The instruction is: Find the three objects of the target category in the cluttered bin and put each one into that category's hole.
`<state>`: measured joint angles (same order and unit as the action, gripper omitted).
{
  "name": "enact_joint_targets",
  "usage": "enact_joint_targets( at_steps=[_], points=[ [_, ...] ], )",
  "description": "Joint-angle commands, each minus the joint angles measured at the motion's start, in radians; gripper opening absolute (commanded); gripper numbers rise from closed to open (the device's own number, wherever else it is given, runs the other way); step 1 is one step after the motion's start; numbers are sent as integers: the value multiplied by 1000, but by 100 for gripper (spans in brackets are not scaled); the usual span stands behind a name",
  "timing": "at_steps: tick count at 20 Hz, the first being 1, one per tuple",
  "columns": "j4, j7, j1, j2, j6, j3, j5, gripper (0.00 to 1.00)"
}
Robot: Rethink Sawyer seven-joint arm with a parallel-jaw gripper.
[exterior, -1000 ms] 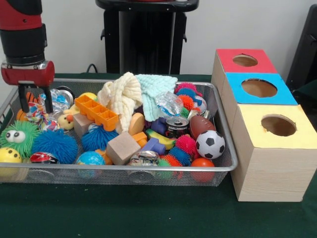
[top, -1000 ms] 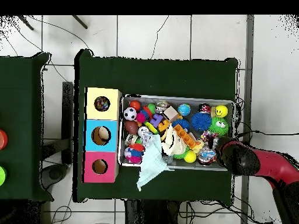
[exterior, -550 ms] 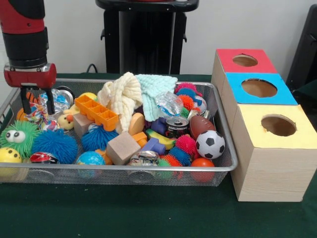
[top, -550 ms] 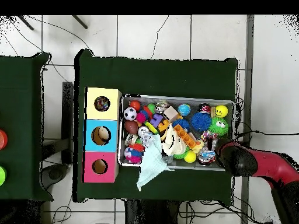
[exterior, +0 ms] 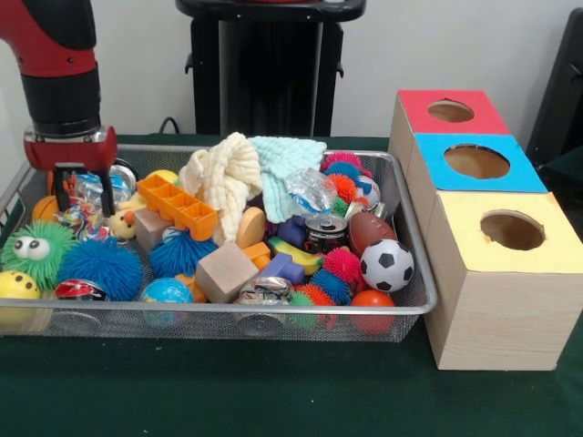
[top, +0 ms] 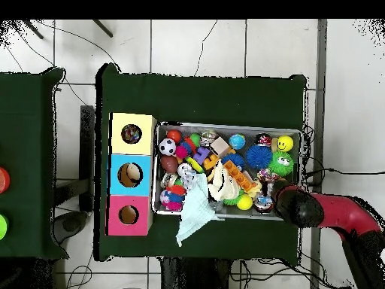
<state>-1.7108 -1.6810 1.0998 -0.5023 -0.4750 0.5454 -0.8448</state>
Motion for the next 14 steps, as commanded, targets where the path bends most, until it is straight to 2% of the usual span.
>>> enact_joint_targets(
  at_steps=[1,7,8,11,13,14],
  points=[
    [27,209,-22,82,-37,2,-97,100],
    [38,181,-27,98,3,-10,-117,100],
    [30,153,-17,102,21,-6,-114,0],
    [19,117,-3,104,32,-1,-88,0],
    [-15,78,-21,53,50,-5,-87,0],
    [-21,103,-14,52,35,12,-77,0]
  ],
)
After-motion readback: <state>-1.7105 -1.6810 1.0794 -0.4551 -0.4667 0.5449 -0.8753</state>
